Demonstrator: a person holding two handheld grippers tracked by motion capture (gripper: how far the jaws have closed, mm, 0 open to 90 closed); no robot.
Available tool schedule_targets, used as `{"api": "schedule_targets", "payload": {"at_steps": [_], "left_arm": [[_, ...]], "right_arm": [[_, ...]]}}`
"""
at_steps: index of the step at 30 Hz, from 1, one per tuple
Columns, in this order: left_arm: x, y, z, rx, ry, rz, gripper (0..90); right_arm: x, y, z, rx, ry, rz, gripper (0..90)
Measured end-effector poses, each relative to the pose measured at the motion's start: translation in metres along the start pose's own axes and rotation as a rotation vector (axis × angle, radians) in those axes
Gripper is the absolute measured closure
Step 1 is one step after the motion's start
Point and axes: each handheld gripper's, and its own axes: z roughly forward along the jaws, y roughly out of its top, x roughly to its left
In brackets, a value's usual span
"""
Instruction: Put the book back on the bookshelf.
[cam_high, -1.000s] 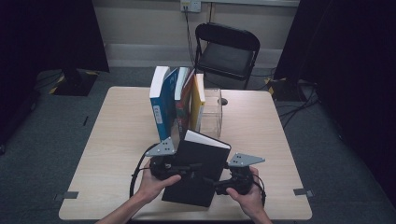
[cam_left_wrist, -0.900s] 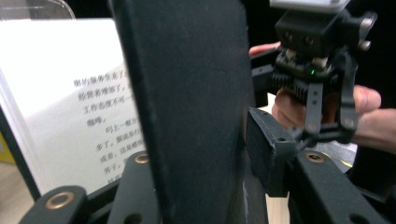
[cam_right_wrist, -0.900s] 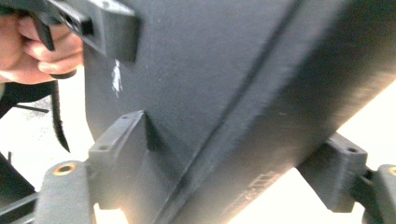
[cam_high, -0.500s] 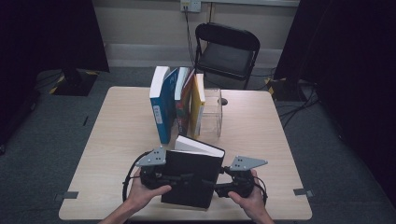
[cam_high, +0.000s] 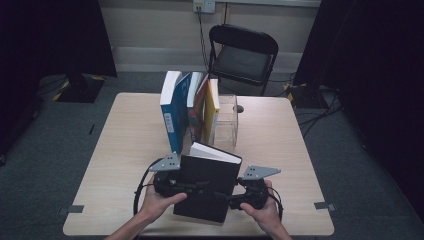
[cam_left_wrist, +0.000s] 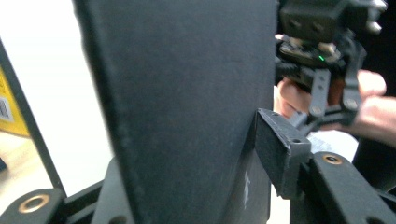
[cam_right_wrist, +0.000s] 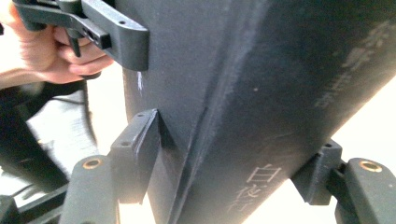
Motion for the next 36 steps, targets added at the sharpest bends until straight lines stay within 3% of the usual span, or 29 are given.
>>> {"api": "schedule_targets", "payload": {"at_steps": [4, 7, 10, 12, 15, 19, 22, 30, 36], "left_arm": [[0.001, 0.002, 0.002, -0.013, 0.018, 0.024, 49.7], [0.0, 0.005, 0.006, -0.021, 0.039, 0.055, 45.7], [-0.001, 0.006, 0.009, -0.015, 0.07, 0.082, 41.0], [-0.001, 0.006, 0.007, -0.009, 0.066, 0.081, 39.0], [-0.002, 0.003, 0.001, -0.006, 0.094, 0.088, 39.3], [-0.002, -0.001, -0.006, 0.008, 0.086, 0.129, 40.6], [-0.005, -0.002, -0.008, 0.029, 0.111, 0.153, 39.6], [0.001, -0.011, -0.023, 0.038, 0.147, 0.106, 40.3], [0.009, -0.019, -0.028, 0.059, 0.204, 0.091, 33.0]], "right_arm": [[-0.001, 0.003, -0.001, 0.006, -0.017, -0.019, 32.6], [0.0, 0.007, -0.003, 0.0, -0.079, -0.067, 32.9], [0.0, 0.007, -0.007, -0.01, -0.108, -0.089, 34.9], [-0.001, 0.006, -0.01, -0.016, -0.101, -0.093, 37.3], [0.002, 0.005, -0.011, -0.019, -0.1, -0.104, 39.2], [0.004, 0.003, -0.012, -0.027, -0.074, -0.103, 42.2], [0.004, 0.003, -0.013, -0.031, -0.052, -0.099, 43.0], [0.006, 0.009, -0.005, -0.042, -0.016, -0.097, 43.7], [0.007, 0.018, 0.003, -0.044, -0.002, -0.118, 42.6]]}}
